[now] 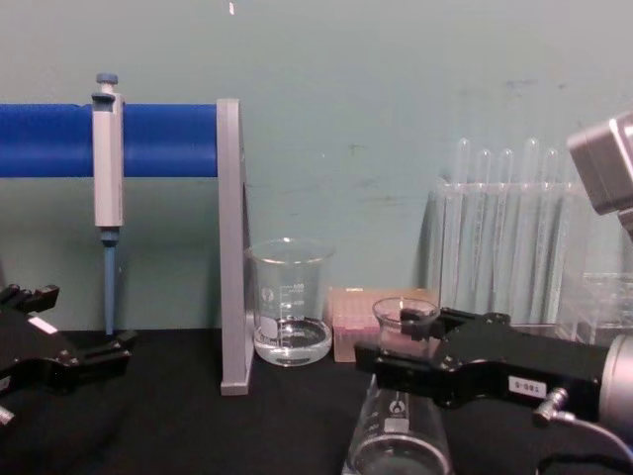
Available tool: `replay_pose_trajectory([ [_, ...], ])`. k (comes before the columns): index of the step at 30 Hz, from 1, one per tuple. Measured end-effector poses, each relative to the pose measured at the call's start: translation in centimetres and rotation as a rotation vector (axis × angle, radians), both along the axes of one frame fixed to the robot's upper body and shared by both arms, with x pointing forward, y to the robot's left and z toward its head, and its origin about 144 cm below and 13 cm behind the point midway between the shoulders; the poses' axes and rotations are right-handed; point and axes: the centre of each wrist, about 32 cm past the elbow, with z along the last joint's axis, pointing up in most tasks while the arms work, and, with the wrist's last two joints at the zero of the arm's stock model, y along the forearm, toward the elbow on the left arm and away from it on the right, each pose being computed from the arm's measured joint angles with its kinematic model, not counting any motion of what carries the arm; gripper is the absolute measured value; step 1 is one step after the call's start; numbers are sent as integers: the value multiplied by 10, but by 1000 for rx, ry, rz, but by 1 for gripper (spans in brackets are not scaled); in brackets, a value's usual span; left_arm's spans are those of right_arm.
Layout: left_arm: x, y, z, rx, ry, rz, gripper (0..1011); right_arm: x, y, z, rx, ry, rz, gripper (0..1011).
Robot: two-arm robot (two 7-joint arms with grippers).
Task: Grasp the erlenmeyer flask with one hand, shake it three times, then place it back.
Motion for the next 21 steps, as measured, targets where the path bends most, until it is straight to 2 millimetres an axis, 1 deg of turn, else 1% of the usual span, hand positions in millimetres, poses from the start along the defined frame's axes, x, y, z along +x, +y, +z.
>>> replay_pose_trajectory([
  [1,0,0,0,0,0,0,1001,0,0,0,0,0,0,747],
  [2,0,0,0,0,0,0,1001,0,0,0,0,0,0,735],
  [5,0,0,0,0,0,0,1001,0,0,0,0,0,1,613],
  [6,0,0,0,0,0,0,1001,0,0,0,1,0,1,594],
  [8,0,0,0,0,0,0,1001,0,0,0,1,0,1,508],
  [9,0,0,0,0,0,0,1001,0,0,0,1,1,1,487],
  [12,0,0,0,0,0,0,1001,0,0,0,1,1,1,451],
  [21,0,0,0,0,0,0,1001,0,-1,1,20,2,3,451],
])
